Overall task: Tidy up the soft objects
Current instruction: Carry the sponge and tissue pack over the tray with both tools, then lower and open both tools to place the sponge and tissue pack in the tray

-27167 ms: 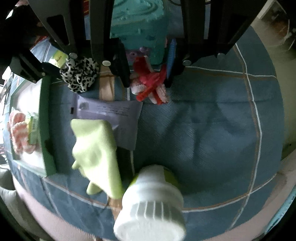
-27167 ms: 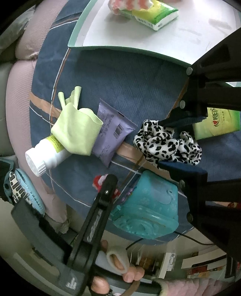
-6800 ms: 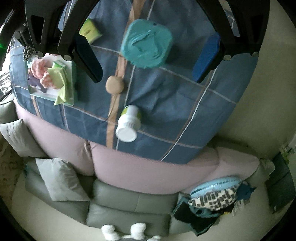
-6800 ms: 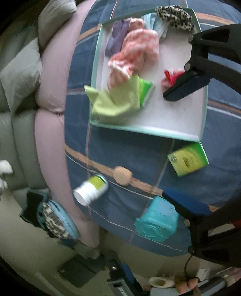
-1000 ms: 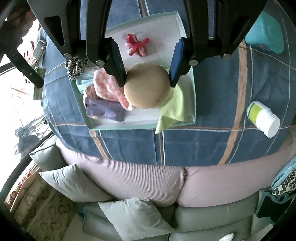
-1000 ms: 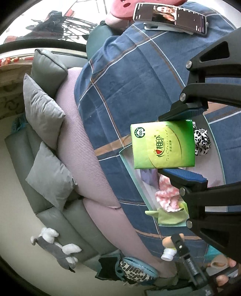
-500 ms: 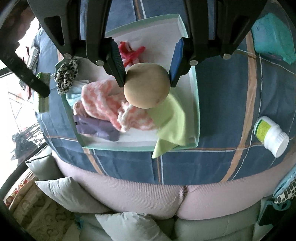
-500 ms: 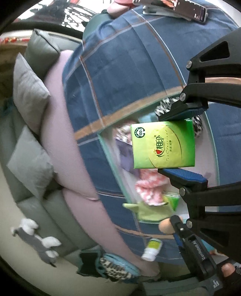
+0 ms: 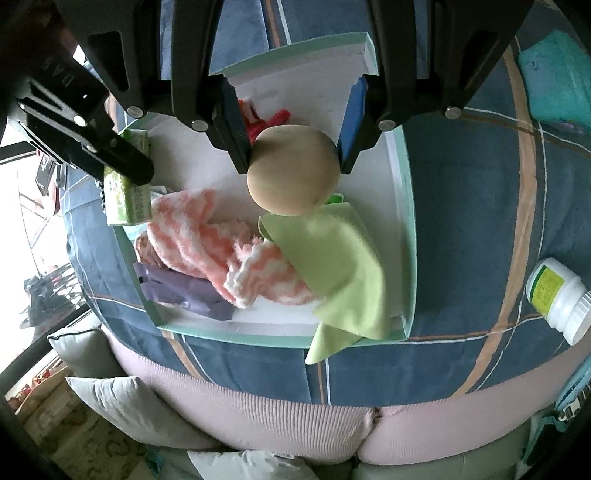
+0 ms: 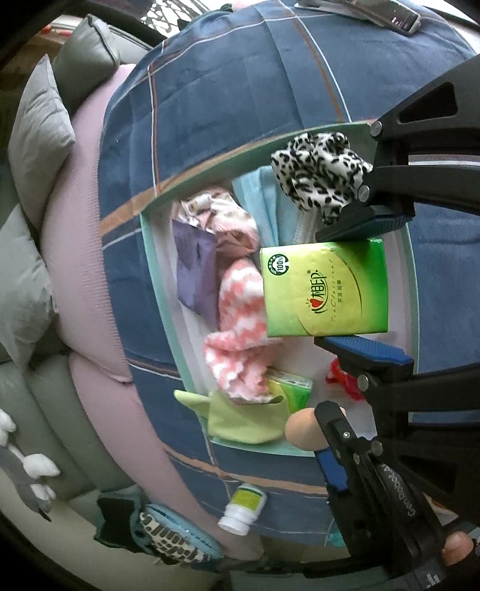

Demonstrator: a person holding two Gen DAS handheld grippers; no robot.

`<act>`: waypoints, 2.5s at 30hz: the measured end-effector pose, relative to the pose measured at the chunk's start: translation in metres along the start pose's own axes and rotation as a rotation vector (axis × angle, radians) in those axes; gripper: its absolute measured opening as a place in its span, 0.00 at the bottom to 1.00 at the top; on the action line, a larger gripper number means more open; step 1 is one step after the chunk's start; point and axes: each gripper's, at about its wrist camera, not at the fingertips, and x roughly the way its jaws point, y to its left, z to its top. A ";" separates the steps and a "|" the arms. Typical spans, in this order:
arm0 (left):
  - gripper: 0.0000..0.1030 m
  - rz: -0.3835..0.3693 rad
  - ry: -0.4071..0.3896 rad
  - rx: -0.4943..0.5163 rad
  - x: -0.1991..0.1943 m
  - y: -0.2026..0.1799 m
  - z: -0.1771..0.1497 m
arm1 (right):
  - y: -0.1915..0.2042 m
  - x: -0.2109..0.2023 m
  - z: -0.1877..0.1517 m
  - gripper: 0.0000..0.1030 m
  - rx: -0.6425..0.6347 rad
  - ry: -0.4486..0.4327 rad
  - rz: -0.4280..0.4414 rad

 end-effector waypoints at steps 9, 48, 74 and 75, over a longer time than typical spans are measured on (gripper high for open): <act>0.48 0.008 0.042 -0.016 0.014 0.001 -0.003 | -0.002 0.024 -0.003 0.49 0.000 0.079 -0.046; 0.62 0.002 0.023 0.000 0.000 0.004 -0.001 | 0.005 0.021 0.000 0.58 -0.014 0.071 -0.102; 0.86 0.191 -0.155 -0.107 -0.037 0.045 0.008 | 0.008 0.001 0.004 1.00 0.010 -0.051 -0.088; 0.86 0.197 -0.161 -0.112 -0.038 0.047 0.008 | 0.008 0.000 0.005 1.00 0.014 -0.058 -0.086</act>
